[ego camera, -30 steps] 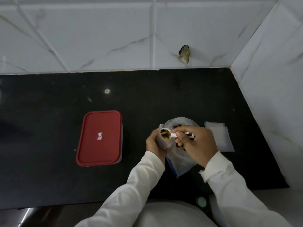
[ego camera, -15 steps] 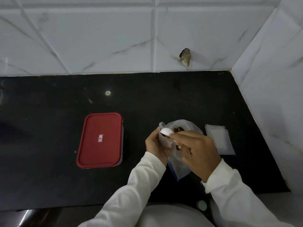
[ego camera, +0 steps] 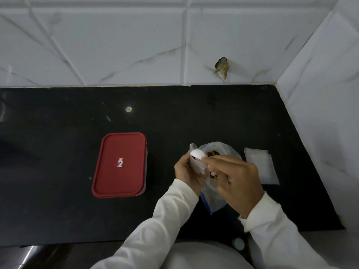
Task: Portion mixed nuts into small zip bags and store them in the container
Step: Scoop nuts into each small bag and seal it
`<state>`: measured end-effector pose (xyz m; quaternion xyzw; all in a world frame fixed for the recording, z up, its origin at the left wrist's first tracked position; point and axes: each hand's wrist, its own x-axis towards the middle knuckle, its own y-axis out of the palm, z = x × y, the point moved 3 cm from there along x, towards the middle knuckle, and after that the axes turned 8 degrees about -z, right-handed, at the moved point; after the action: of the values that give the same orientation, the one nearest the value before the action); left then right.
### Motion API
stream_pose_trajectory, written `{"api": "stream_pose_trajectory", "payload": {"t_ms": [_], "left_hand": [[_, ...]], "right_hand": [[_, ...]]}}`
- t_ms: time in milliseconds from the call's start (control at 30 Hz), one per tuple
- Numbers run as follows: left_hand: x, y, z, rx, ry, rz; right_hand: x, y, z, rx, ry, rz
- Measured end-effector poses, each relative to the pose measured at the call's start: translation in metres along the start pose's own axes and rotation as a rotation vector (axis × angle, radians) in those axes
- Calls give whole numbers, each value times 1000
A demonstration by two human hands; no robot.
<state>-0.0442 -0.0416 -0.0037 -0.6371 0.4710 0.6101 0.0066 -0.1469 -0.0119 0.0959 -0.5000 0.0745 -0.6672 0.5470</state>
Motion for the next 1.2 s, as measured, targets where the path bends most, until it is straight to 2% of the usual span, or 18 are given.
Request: {"api": "stream_pose_trajectory", "payload": {"t_ms": [233,333,433,500,667,967,1133,1200], "left_hand": [[-3,3,0,-5,-26,-12],[-4,3,0,-29,-47,-20],[-3,-2,-3,-28,-35,-59],[-2,-8,-5,-21,-29,-89],[7,-25,-5,4,-28,-153],[3,-24,-5,-5,15,-202],[1,-26,-8,-20,51,-219],[0,-26,-11,-35,68,-222]], "right_hand": [[-4,-6,-16,270,420,43],[-5,-12,-22,428,742,38],[-12,-16,-37,678,1128,-78],[-19,-18,-49,688,1230,-117],[-46,-6,-80,266,1160,65],[-65,37,-102,32,996,236],[-64,29,-98,-340,758,402],[-58,21,-89,-386,726,377]]}}
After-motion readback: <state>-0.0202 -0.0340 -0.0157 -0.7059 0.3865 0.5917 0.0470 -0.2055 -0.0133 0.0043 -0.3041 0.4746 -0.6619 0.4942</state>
